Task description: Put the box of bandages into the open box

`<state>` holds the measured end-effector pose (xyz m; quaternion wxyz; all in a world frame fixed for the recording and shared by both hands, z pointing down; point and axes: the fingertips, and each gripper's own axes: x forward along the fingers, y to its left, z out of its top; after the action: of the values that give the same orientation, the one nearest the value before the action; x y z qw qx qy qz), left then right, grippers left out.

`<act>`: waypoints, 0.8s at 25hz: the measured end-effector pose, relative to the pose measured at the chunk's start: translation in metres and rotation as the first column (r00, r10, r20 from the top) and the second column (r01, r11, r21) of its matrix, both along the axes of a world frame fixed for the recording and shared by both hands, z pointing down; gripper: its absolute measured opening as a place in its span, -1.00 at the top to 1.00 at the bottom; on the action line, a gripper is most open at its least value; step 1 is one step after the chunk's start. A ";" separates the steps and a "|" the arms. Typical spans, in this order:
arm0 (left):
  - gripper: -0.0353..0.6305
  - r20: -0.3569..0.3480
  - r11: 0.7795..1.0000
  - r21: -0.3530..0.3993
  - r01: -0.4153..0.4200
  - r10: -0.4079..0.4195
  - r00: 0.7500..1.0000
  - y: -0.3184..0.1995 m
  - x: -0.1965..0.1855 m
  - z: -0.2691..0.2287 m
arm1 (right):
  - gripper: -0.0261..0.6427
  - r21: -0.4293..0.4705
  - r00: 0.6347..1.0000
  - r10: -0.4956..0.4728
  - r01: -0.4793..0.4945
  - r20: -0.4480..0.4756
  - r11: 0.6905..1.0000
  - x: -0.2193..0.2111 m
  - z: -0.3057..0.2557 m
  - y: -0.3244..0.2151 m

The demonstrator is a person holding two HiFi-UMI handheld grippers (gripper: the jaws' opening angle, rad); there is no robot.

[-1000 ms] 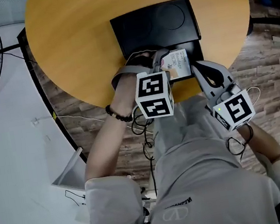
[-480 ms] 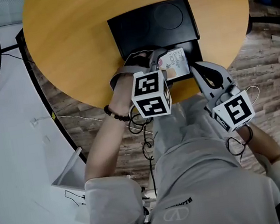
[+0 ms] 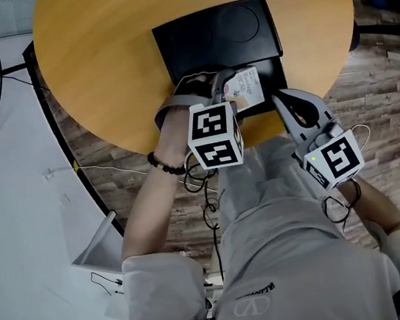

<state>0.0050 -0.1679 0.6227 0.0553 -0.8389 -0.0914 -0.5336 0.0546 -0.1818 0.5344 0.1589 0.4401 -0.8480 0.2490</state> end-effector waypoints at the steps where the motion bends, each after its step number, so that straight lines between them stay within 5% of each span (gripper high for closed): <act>1: -0.45 0.001 1.000 0.002 -0.001 0.001 1.000 -0.001 0.001 0.000 | 0.87 -0.001 1.000 0.000 0.000 0.000 1.000 0.001 0.000 0.000; 10: -0.49 -0.056 0.999 -0.013 0.046 -0.046 0.997 -0.004 -0.003 -0.010 | 0.87 -0.004 1.000 -0.002 0.002 0.008 1.000 -0.001 -0.003 0.004; 13: -0.10 -0.130 0.995 0.016 0.097 -0.094 0.987 -0.009 -0.005 -0.026 | 0.87 0.016 1.000 -0.001 0.001 0.018 1.000 0.002 -0.012 0.004; 17: -0.06 -0.222 0.986 0.011 0.165 -0.159 0.962 -0.007 -0.009 -0.044 | 0.87 0.040 1.000 0.014 -0.015 0.018 0.999 0.009 -0.024 0.002; 20: 0.22 -0.319 0.968 0.043 0.247 -0.220 0.922 -0.015 -0.010 -0.066 | 0.87 0.061 1.000 0.023 -0.023 0.007 0.998 0.014 -0.034 -0.001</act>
<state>-0.0050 -0.1824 0.5563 0.0396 -0.9145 0.0413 -0.4005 0.0684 -0.1827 0.4999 0.1401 0.4538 -0.8504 0.2263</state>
